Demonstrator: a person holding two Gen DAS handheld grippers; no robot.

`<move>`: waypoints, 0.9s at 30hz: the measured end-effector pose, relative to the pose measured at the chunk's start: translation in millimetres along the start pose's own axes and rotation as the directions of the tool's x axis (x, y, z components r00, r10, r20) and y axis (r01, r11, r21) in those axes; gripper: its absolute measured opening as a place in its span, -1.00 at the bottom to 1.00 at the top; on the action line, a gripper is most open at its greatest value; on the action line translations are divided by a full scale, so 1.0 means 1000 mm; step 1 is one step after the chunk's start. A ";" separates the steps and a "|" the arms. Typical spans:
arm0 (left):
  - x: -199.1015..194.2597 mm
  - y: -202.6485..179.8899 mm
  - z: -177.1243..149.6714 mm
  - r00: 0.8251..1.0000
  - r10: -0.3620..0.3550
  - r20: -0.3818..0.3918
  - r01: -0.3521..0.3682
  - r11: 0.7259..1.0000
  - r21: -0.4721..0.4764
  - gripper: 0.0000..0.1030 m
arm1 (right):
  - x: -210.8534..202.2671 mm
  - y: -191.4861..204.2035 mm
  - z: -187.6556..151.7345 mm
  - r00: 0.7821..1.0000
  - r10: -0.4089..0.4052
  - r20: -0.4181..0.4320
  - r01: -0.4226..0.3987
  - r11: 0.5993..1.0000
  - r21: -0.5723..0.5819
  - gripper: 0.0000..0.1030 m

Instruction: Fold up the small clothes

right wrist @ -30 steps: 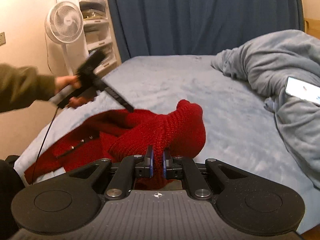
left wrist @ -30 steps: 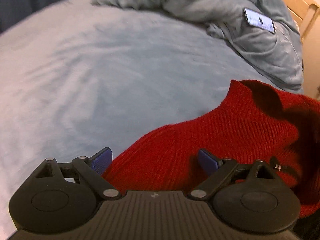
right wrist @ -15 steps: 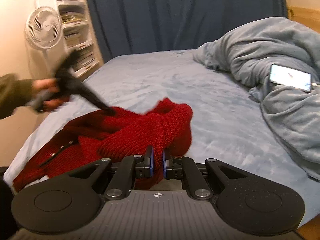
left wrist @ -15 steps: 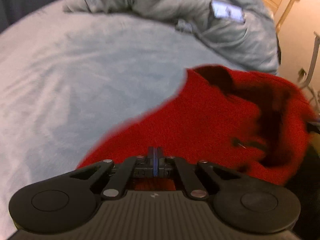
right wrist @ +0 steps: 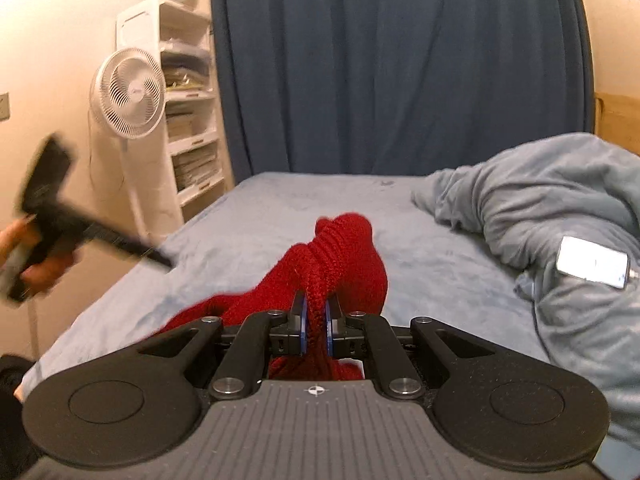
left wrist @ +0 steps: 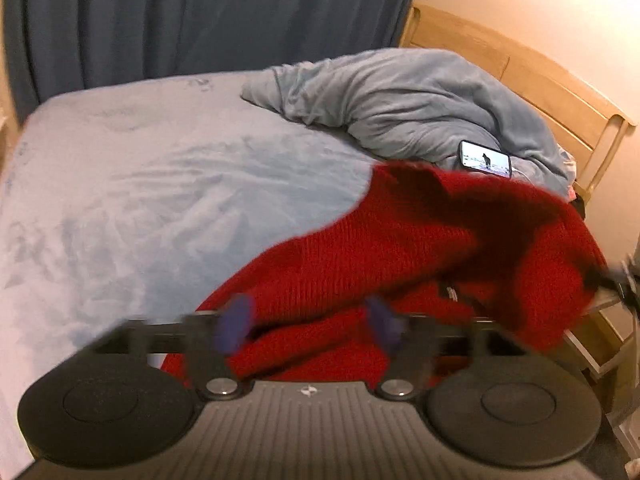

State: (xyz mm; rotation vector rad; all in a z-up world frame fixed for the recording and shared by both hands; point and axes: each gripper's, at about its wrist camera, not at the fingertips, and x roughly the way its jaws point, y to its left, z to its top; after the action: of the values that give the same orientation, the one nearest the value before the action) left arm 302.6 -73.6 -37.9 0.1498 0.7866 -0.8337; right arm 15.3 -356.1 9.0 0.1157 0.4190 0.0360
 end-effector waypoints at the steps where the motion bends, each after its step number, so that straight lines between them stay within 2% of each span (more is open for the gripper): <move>1: 0.012 -0.001 0.007 1.000 -0.008 -0.012 0.008 1.000 0.011 0.75 | -0.003 -0.001 -0.007 1.000 0.000 -0.006 0.000 1.000 0.005 -0.85; 5: 0.088 0.009 0.030 0.989 -0.041 -0.141 0.045 0.999 0.024 0.81 | -0.009 -0.009 -0.024 1.000 0.008 -0.022 -0.007 0.999 0.044 -0.85; 8: 0.154 0.013 0.035 0.959 -0.047 -0.279 0.068 0.995 0.068 0.81 | -0.011 -0.012 -0.030 0.999 0.029 -0.025 -0.028 0.998 0.048 -0.85; 11: 0.210 0.016 0.036 0.906 -0.098 -0.412 0.146 0.985 0.087 0.81 | -0.009 -0.020 -0.030 0.999 0.039 -0.038 -0.037 0.998 0.052 -0.84; 13: 0.235 0.015 0.038 0.876 -0.154 -0.457 0.211 0.975 0.075 0.81 | -0.004 -0.028 -0.031 0.998 0.040 -0.056 -0.035 0.997 0.075 -0.85; 15: 0.253 0.009 0.041 0.838 -0.220 -0.499 0.299 0.951 0.083 0.81 | 0.000 -0.035 -0.032 0.996 0.042 -0.077 -0.034 0.995 0.094 -0.84; 18: 0.275 0.001 0.041 0.795 -0.232 -0.560 0.358 0.926 0.124 0.84 | -0.001 -0.036 -0.034 0.995 0.057 -0.087 -0.049 0.995 0.090 -0.85; 21: 0.294 0.009 0.045 0.741 -0.281 -0.610 0.404 0.912 0.070 0.87 | -0.004 -0.034 -0.032 0.992 0.086 -0.094 -0.080 0.995 0.059 -0.85; 22: 0.298 0.013 0.045 0.732 -0.294 -0.615 0.418 0.906 0.064 0.88 | -0.005 -0.034 -0.031 0.991 0.091 -0.096 -0.086 0.995 0.051 -0.85; 24: 0.308 0.021 0.048 0.729 -0.274 -0.628 0.401 0.913 0.068 0.96 | -0.005 -0.034 -0.028 0.990 0.102 -0.099 -0.097 0.994 0.046 -0.85; 27: 0.324 0.032 0.054 0.690 -0.304 -0.657 0.391 0.920 -0.015 0.96 | -0.004 -0.037 -0.022 0.988 0.122 -0.092 -0.118 0.992 0.044 -0.85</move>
State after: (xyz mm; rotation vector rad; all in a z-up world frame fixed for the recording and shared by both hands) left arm 489.9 -271.0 -224.7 0.4321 1.4582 -1.2227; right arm 2.9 -390.4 -13.1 0.1778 0.5075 0.1527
